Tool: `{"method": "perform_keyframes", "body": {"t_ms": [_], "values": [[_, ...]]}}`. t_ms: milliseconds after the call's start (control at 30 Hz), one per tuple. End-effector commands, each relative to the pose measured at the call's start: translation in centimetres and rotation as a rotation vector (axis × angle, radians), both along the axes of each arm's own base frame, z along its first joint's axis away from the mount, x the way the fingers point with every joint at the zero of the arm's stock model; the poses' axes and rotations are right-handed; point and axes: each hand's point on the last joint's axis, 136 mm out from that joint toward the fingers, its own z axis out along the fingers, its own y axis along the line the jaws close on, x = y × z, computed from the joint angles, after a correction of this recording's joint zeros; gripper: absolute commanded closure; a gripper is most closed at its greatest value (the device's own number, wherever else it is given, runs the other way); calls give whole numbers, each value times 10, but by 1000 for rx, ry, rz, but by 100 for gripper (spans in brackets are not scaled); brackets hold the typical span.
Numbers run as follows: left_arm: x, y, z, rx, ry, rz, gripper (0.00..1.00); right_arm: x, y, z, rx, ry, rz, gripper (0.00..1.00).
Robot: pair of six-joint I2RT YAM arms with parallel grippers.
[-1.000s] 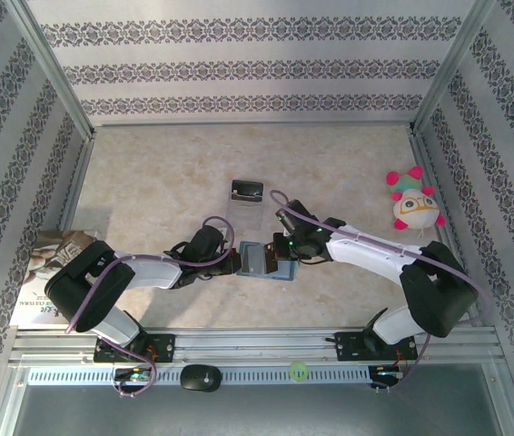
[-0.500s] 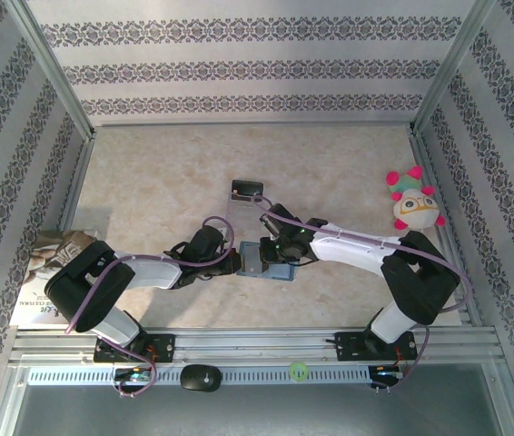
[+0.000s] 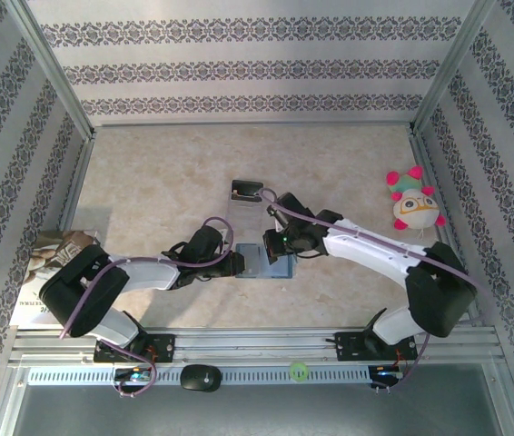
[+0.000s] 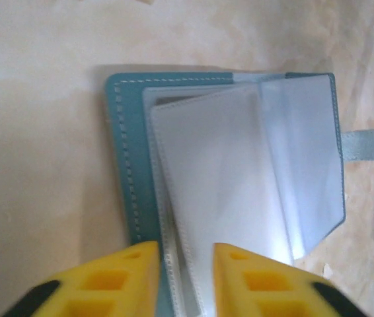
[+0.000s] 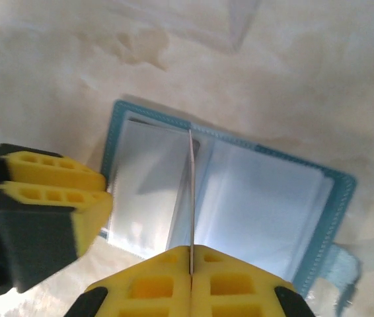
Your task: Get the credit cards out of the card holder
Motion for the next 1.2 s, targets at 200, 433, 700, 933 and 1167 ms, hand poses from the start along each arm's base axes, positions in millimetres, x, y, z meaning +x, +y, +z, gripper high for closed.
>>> {"method": "perform_keyframes", "body": {"t_ms": [200,433,700,933,1167], "values": [[-4,15,28,50,-10,-12,38,23,31,78,-48,-296,437,100],[-2,41,56,53,-80,61,0,64,27,88,-150,-353,618,100],[-5,75,67,97,-102,146,0,114,35,97,-294,-425,787,100],[-8,92,78,120,-151,183,0,141,47,80,-383,-445,926,100],[-9,107,77,164,-152,216,0,167,58,55,-437,-429,1006,100]]}}
